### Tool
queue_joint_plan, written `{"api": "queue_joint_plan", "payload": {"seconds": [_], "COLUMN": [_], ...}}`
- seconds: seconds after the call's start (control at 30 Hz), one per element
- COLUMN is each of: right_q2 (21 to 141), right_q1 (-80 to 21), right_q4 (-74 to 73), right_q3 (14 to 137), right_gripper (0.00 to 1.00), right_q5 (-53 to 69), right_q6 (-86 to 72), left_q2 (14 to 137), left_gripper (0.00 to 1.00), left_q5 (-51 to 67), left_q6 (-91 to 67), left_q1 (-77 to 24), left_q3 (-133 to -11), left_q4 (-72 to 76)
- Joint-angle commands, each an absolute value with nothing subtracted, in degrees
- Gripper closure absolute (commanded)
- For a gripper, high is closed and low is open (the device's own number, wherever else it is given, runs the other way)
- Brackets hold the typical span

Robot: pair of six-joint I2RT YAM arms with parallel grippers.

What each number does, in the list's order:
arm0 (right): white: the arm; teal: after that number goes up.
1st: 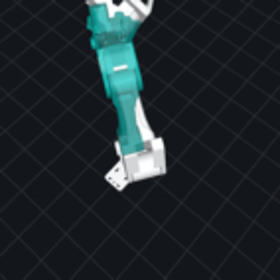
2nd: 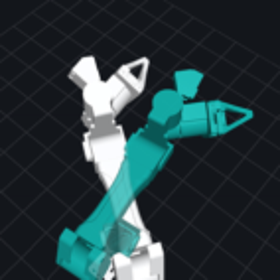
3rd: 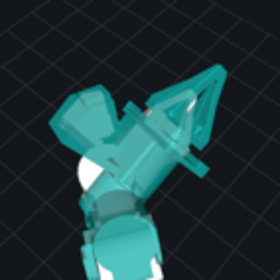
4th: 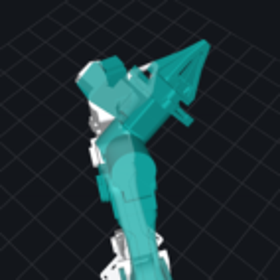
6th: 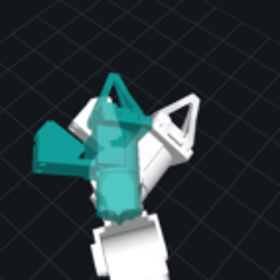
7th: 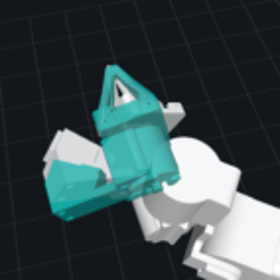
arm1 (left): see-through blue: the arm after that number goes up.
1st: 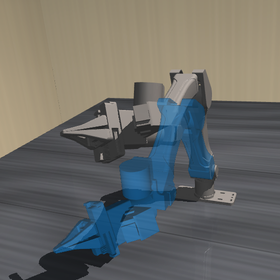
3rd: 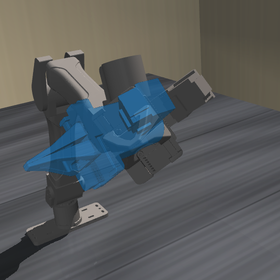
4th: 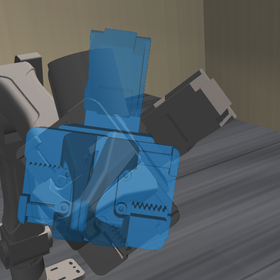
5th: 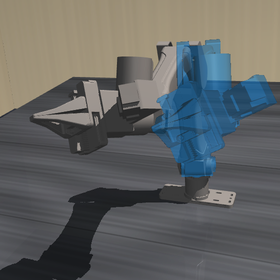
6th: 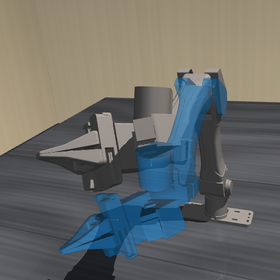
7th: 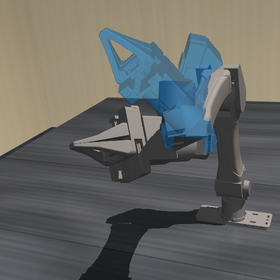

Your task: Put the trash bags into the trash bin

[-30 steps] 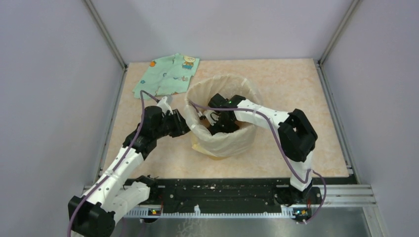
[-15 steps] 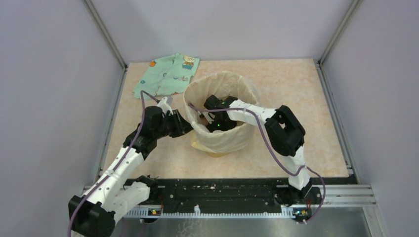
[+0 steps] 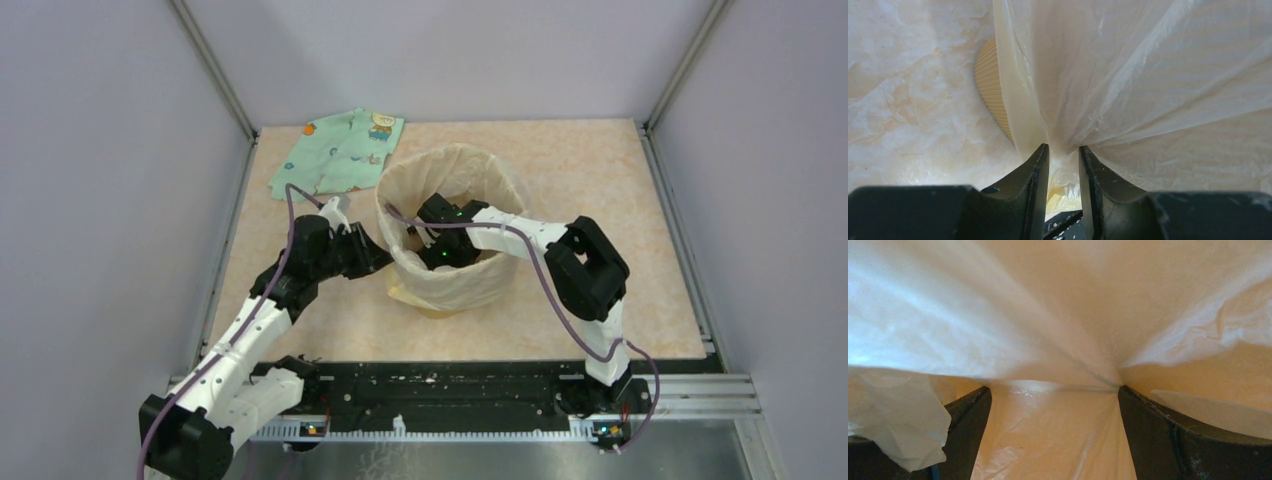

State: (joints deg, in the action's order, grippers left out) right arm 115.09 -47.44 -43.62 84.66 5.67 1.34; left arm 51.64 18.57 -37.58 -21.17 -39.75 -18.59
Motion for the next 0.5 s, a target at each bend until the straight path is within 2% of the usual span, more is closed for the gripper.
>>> {"api": "queue_joint_plan", "payload": {"seconds": [0.0,0.47], "right_q2": [116.94,116.77], "right_q1": [-47.21,-47.19], "right_q4": [-38.31,-45.1], "right_q3": [83.22,91.96], "right_gripper": [0.02,0.01], "right_q5": [6.53,2.51], "right_q6": [-2.04,-2.86], "left_q2": [50.8,51.45], "left_gripper": [0.65,0.65], "left_q5": [18.67,18.53], "left_q6": [-37.35,-37.49], "left_q1": [-21.46,-21.49], "left_q3": [-40.16,-40.63], "left_q4": [-17.81,-17.49]}}
